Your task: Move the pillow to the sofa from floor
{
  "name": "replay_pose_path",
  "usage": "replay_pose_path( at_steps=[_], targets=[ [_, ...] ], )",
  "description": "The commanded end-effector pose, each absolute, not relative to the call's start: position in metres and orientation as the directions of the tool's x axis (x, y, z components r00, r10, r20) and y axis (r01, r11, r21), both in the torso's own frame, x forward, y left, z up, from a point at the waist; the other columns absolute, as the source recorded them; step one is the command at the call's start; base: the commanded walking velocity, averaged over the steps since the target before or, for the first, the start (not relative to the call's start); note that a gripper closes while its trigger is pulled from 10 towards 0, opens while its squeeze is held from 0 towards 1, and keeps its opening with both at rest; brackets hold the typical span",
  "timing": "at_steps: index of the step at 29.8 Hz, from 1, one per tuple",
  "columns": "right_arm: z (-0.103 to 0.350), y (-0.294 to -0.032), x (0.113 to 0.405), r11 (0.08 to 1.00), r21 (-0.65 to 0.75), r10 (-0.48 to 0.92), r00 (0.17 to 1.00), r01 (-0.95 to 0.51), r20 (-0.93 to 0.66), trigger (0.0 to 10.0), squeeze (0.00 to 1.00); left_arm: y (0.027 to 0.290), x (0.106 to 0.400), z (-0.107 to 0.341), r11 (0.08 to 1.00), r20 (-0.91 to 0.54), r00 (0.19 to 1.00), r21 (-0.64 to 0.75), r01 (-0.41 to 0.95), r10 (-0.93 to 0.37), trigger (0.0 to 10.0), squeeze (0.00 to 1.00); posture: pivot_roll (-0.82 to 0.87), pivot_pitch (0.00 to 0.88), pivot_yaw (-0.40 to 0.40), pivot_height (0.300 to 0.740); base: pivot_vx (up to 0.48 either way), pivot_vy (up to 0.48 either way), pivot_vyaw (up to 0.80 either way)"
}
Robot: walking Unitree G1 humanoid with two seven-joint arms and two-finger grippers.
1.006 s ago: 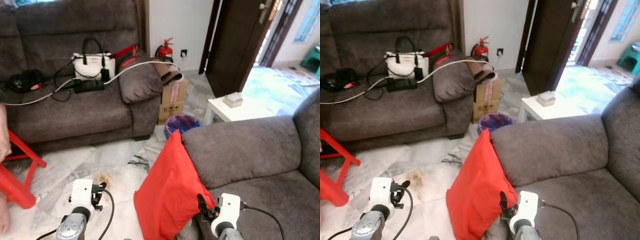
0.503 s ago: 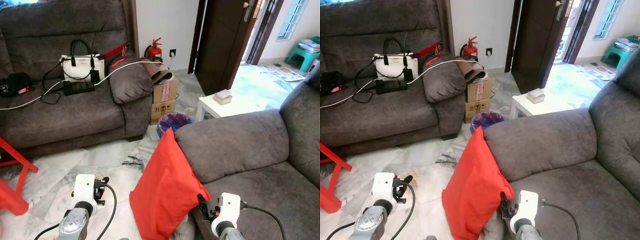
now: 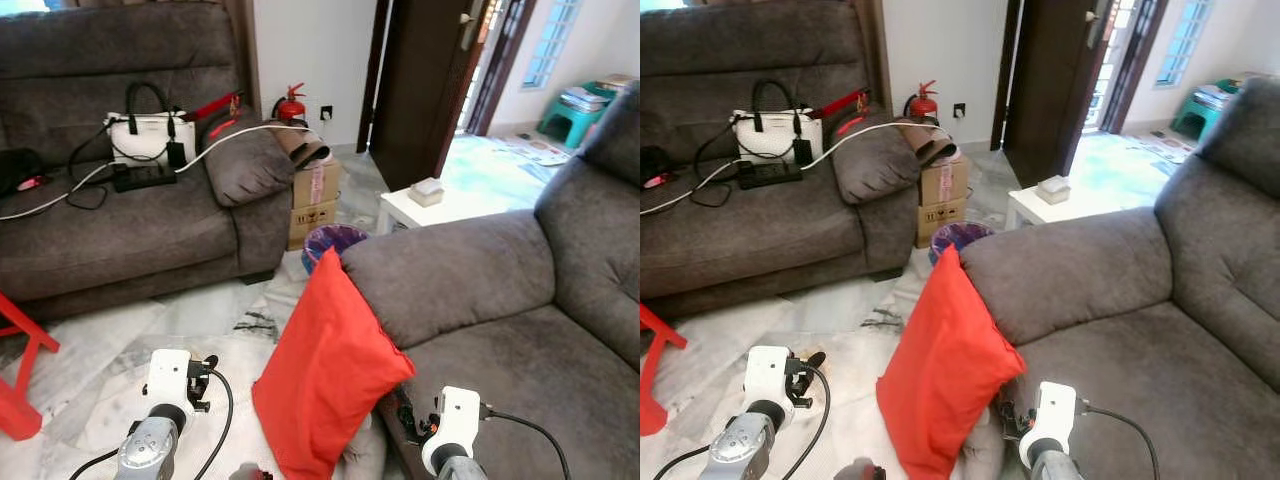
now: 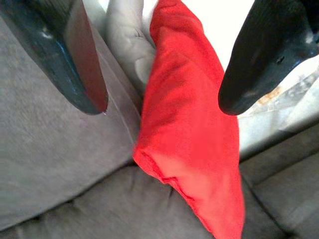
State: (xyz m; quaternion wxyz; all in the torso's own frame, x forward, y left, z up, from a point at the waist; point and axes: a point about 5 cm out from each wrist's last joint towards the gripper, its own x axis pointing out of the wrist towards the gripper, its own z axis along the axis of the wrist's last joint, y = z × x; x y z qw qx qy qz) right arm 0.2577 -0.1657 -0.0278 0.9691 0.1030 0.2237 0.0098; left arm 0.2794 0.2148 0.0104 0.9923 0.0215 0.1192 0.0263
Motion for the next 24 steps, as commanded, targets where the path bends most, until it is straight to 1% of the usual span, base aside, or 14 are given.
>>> replay_pose_path(
  at_steps=[1, 20, 24],
  targets=[
    [-0.0285, -0.1667, 0.2570, 0.977, 0.209, 0.063, 0.898, 0.032, -0.435, 10.0, 0.00, 0.2155, 0.2767, 0.0068, 0.998, -0.254, 0.965, 0.037, -0.058, 0.065, 10.0, 0.00, 0.10, 0.047, -0.004, 0.635, 0.000, 0.000, 0.00],
    [-0.0297, -0.1663, 0.2555, 0.978, 0.205, 0.075, 0.895, 0.020, -0.440, 10.0, 0.00, 0.2152, 0.2765, 0.0060, 0.998, -0.262, 0.963, 0.029, -0.055, 0.061, 10.0, 0.00, 0.10, 0.047, -0.005, 0.635, 0.000, 0.000, 0.00],
    [-0.0292, -0.1662, 0.2554, 0.980, 0.199, 0.079, 0.897, 0.010, -0.434, 10.0, 0.00, 0.2155, 0.2767, 0.0060, 0.998, -0.264, 0.962, 0.027, -0.057, 0.063, 10.0, 0.00, 0.10, 0.046, -0.004, 0.635, 0.000, 0.000, 0.73]
  ],
)
